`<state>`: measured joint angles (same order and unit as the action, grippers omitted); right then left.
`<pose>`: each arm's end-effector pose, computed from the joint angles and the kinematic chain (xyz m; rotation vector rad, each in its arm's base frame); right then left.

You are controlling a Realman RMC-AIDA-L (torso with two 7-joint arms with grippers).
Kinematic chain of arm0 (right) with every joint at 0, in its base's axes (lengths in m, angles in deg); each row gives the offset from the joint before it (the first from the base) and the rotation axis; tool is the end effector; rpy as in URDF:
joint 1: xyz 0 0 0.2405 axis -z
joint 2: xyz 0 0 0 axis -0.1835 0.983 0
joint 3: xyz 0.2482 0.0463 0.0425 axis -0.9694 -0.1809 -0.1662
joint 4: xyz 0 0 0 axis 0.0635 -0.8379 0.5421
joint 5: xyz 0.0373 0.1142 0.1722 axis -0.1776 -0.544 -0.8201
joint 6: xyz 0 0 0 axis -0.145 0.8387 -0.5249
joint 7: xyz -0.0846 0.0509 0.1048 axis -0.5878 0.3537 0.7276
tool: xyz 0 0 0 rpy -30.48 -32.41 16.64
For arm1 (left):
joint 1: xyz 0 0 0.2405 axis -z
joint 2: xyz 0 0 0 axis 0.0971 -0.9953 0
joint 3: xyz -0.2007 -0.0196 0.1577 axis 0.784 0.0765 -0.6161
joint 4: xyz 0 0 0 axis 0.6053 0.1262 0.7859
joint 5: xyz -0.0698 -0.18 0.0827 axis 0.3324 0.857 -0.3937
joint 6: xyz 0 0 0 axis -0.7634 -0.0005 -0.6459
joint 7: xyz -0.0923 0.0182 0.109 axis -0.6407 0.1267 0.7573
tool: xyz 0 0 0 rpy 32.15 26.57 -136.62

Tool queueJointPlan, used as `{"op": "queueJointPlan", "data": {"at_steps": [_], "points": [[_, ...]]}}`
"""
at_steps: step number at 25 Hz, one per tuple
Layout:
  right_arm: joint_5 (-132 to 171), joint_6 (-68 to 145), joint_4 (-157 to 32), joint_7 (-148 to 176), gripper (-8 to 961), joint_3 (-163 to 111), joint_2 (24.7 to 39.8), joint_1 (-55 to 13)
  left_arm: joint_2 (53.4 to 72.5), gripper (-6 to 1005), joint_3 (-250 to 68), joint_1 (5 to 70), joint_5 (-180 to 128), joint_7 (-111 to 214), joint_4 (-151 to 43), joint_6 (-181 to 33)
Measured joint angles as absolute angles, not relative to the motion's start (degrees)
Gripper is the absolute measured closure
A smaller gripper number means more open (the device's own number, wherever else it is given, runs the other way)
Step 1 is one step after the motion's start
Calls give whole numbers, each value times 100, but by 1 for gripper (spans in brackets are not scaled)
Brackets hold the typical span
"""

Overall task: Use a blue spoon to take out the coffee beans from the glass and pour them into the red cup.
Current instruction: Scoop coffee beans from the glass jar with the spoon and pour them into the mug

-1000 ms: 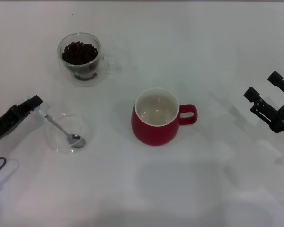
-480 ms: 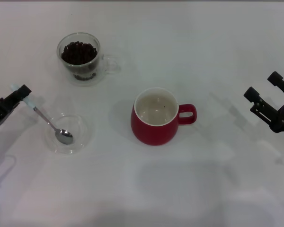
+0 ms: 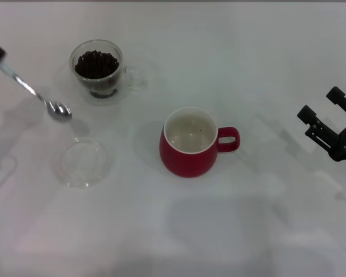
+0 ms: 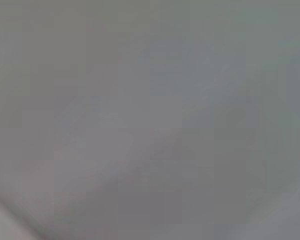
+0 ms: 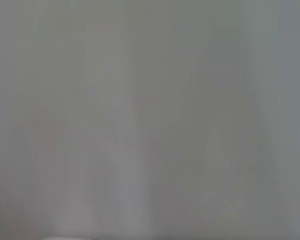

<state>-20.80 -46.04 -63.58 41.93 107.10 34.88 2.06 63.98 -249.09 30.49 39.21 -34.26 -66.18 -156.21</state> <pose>0.3568 0.1907 -0.0139 -1.9468 0.6418 0.9742 -0.3346 0.2917 0.0230 -1.7737 -1.3659 -1.4207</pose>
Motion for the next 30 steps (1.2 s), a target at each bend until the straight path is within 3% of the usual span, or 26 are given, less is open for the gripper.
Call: {"op": "queueJointPlan", "data": {"at_steps": [12, 17, 22, 30], "points": [[-2276, -4702, -6213, 4105, 107, 10479, 3488, 166, 6355, 868, -24915, 4132, 4754, -2930, -7073, -15005], [-2280, -4682, -6178, 4100, 107, 10207, 3488, 126, 6408, 868, -24923, 4672, 4383, -2400, -7029, -14247], [-2283, -4637, -6182, 4106, 107, 9944, 3488, 109, 6643, 868, -24922, 5073, 4242, -1739, -6924, -13452], [-2296, -4592, -6167, 4100, 106, 9774, 3488, 99, 6666, 867, -24920, 5390, 3809, -1307, -6604, -12711]]}}
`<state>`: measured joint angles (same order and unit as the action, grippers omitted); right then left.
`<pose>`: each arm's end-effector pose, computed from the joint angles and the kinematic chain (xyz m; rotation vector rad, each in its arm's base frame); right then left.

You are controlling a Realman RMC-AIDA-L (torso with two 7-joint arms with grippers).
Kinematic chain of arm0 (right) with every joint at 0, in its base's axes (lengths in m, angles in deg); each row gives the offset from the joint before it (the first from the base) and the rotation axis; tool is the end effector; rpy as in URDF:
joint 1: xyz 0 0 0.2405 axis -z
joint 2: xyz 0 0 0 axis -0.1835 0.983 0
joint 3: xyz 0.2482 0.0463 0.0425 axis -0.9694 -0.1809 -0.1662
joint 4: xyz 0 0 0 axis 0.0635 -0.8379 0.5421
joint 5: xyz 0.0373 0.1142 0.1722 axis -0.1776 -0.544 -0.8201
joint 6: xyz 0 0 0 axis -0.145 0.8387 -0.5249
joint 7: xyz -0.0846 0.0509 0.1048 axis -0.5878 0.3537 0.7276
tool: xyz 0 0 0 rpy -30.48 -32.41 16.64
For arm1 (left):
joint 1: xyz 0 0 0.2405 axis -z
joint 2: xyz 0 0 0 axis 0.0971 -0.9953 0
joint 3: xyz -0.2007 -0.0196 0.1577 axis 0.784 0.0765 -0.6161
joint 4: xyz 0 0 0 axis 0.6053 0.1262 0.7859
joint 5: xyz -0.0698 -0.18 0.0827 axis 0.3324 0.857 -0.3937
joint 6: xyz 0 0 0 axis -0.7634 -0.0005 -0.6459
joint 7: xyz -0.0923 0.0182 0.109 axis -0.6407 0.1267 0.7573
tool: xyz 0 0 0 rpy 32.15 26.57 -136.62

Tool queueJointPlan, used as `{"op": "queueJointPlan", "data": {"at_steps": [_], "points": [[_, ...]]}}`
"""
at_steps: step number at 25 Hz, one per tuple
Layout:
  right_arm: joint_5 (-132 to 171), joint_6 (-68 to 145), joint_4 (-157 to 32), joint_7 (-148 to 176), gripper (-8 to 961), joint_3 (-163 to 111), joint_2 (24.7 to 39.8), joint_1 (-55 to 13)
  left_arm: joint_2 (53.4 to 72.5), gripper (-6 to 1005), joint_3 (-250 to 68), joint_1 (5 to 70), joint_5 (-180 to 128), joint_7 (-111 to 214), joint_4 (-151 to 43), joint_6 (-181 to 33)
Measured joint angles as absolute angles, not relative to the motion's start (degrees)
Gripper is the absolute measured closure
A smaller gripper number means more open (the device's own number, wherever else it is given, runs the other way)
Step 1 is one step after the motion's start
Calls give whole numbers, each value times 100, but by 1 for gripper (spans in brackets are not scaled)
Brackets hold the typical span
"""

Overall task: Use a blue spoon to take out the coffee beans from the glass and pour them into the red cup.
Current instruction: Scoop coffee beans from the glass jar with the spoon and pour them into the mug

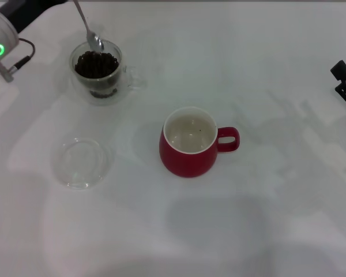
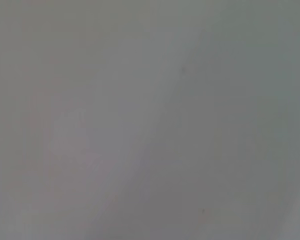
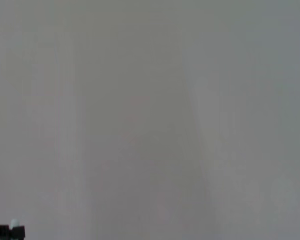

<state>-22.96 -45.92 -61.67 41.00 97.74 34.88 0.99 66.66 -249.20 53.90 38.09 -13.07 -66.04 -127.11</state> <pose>0.3570 0.2136 0.0096 -1.7432 0.5912 1.0104 -0.2443 0.4277 -0.0153 -2.0007 -0.9380 -0.9638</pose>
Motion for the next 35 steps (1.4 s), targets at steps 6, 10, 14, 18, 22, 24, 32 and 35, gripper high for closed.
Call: {"op": "queueJointPlan", "data": {"at_steps": [6, 10, 14, 18, 22, 24, 32, 35], "points": [[-2362, -4586, -6166, 4095, 106, 9761, 3488, 99, 6665, 867, -24920, 5396, 3634, -1315, -6537, -12564], [-2386, -4584, -6177, 4098, 106, 9755, 3482, 99, 6671, 868, -24920, 5360, 3622, -1334, -6453, -12558], [-2406, -4584, -6182, 4111, 106, 9752, 3480, 106, 6673, 868, -24921, 5269, 3597, -1425, -6389, -12560], [-2406, -4584, -6189, 4099, 106, 9752, 3479, 122, 6678, 868, -24920, 5143, 3597, -1735, -6386, -12567], [-2406, -4584, -6200, 4099, 106, 9752, 3483, 129, 6681, 869, -24913, 5010, 3637, -1921, -6357, -12601], [-2402, -4583, -6197, 4099, 105, 9752, 3484, 137, 6682, 869, -24911, 4942, 3646, -2003, -6306, -12602], [-2387, -4585, -6205, 4108, 105, 9787, 3488, 166, 6674, 867, -24911, 4713, 3768, -2327, -6237, -12777], [-2374, -4585, -6206, 4112, 105, 9801, 3488, 190, 6673, 867, -24911, 4604, 3846, -2531, -6243, -12868]]}}
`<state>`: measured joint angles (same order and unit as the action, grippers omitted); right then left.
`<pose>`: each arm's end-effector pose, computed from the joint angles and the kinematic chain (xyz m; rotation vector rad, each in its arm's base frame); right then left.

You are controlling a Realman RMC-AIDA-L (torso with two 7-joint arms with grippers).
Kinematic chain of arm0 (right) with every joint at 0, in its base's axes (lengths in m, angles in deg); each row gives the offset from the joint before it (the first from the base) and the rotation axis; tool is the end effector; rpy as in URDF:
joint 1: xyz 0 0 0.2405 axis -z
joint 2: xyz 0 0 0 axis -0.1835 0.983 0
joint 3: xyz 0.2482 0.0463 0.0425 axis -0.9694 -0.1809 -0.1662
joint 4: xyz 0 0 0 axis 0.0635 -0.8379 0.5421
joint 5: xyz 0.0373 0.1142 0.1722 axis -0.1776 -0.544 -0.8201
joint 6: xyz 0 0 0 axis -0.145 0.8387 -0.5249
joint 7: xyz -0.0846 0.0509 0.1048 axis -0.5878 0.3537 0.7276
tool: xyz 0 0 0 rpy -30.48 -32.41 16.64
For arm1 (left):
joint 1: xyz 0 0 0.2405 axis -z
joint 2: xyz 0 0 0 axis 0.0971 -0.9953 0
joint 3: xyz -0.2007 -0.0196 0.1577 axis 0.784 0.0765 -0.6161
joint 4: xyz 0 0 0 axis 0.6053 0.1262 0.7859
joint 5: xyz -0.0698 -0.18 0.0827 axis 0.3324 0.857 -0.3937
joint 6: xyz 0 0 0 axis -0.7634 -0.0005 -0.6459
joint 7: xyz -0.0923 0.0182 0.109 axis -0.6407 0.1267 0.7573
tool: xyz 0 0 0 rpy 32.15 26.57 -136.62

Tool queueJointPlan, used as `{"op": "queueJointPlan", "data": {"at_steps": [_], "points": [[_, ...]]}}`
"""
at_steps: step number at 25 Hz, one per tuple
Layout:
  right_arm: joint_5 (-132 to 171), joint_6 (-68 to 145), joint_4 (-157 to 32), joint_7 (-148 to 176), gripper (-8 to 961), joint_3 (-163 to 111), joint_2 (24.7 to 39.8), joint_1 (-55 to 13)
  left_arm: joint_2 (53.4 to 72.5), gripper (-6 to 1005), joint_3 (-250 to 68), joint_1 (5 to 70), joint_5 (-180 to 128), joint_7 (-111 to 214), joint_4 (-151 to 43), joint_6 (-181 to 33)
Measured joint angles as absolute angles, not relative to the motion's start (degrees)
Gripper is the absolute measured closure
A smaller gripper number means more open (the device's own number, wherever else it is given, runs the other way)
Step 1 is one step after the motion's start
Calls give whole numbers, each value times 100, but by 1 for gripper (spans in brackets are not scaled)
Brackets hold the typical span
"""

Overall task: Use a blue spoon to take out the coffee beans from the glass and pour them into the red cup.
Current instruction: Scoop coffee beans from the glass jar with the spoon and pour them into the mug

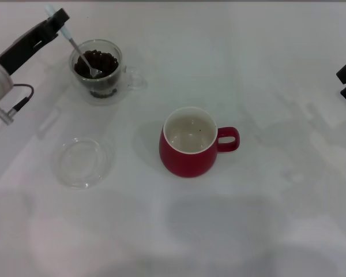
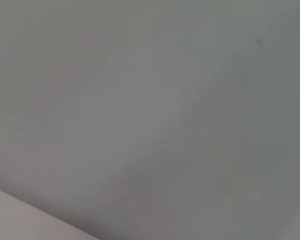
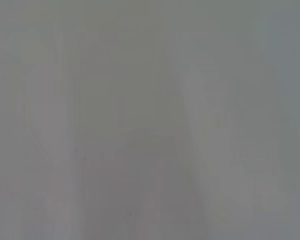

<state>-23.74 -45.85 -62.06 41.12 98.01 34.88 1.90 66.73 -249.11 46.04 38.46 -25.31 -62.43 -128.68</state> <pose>0.3624 0.2075 0.0109 -1.7275 0.6089 0.9916 -0.2853 0.3872 -0.0287 -1.8482 -1.3133 -1.0860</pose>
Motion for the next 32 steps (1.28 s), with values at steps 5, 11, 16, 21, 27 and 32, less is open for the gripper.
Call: {"op": "queueJointPlan", "data": {"at_steps": [5, 11, 16, 21, 27, 32], "points": [[-2370, -4585, -6186, 4106, 105, 9805, 3488, 205, 6663, 868, -24911, 4460, 3935, -2750, -6277, -13039], [-2369, -4585, -6164, 4102, 105, 9819, 3488, 198, 6647, 868, -24911, 4356, 3970, -3126, -6289, -13120], [-2363, -4585, -6145, 4122, 105, 9838, 3493, 196, 6641, 868, -24910, 4311, 3975, -3280, -6297, -13124], [-2355, -4577, -6080, 4131, 104, 9892, 3496, 204, 6608, 867, -24903, 4283, 3984, -3682, -6305, -13264], [-2352, -4575, -6040, 4141, 104, 9916, 3497, 205, 6569, 867, -24904, 4219, 4086, -3861, -6319, -13461], [-2351, -4567, -5996, 4143, 104, 9925, 3497, 205, 6553, 867, -24909, 4083, 4289, -3959, -6328, -13717]]}}
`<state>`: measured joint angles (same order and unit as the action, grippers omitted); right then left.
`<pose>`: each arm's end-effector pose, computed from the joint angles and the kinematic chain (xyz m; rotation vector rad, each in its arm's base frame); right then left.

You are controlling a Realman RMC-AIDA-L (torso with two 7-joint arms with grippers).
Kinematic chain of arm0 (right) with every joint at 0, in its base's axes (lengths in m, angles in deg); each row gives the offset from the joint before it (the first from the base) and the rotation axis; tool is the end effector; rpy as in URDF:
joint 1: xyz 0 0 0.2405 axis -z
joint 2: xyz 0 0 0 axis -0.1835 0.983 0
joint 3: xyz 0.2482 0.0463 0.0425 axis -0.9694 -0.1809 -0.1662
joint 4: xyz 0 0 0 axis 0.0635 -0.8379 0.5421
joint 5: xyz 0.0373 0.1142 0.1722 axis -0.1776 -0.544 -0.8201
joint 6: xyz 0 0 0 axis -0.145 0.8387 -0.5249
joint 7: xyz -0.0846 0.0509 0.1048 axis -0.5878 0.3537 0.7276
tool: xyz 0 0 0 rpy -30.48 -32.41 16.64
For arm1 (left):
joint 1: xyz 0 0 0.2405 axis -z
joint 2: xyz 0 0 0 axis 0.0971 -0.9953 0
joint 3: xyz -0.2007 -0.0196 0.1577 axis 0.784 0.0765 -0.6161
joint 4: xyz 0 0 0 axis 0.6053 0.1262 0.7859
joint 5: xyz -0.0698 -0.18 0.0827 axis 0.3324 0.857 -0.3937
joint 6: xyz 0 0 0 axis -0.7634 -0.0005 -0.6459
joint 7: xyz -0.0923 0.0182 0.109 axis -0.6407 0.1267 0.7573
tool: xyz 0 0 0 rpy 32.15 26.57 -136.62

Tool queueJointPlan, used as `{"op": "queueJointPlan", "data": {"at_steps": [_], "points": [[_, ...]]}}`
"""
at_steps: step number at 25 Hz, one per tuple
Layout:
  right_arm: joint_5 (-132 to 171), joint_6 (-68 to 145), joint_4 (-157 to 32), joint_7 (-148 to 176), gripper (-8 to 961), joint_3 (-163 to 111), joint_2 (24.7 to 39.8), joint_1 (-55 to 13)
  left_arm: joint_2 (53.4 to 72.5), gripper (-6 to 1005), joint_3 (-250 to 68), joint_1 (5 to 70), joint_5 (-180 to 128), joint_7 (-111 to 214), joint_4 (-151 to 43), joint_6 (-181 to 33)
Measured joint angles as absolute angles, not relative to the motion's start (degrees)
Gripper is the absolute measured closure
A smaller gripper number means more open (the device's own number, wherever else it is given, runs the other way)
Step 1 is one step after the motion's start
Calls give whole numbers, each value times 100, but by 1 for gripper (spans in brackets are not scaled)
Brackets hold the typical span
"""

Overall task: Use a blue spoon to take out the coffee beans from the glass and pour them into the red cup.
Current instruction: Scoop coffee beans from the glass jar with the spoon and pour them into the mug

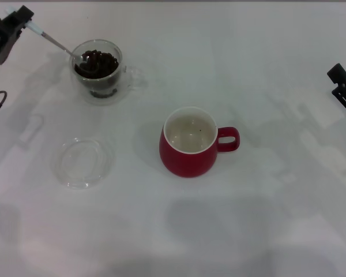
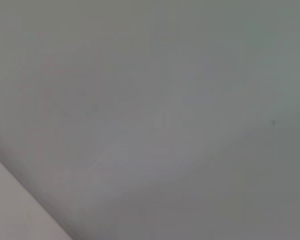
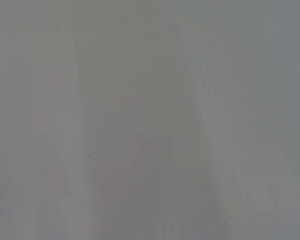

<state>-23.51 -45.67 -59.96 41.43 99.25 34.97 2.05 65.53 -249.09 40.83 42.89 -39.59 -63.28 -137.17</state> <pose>0.3540 0.2094 0.0046 -1.7458 0.6136 1.0353 -0.3069 0.3641 -0.0024 -1.6364 -1.5354 -1.3517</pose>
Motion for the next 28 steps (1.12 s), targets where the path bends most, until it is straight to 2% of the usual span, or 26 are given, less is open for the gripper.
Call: {"op": "queueJointPlan", "data": {"at_steps": [12, 18, 28], "points": [[-2352, -4505, -5914, 4134, 104, 9931, 3500, 185, 6510, 867, -24921, 3991, 4046, -4445, -6356, -14313], [-2352, -4343, -5816, 4106, 104, 9979, 3505, 172, 6656, 868, -24922, 4149, 3493, -4573, -6150, -14389], [-2353, -4171, -5772, 4110, 103, 9994, 3506, 200, 6678, 867, -24914, 4457, 2684, -4389, -5725, -14501]]}}
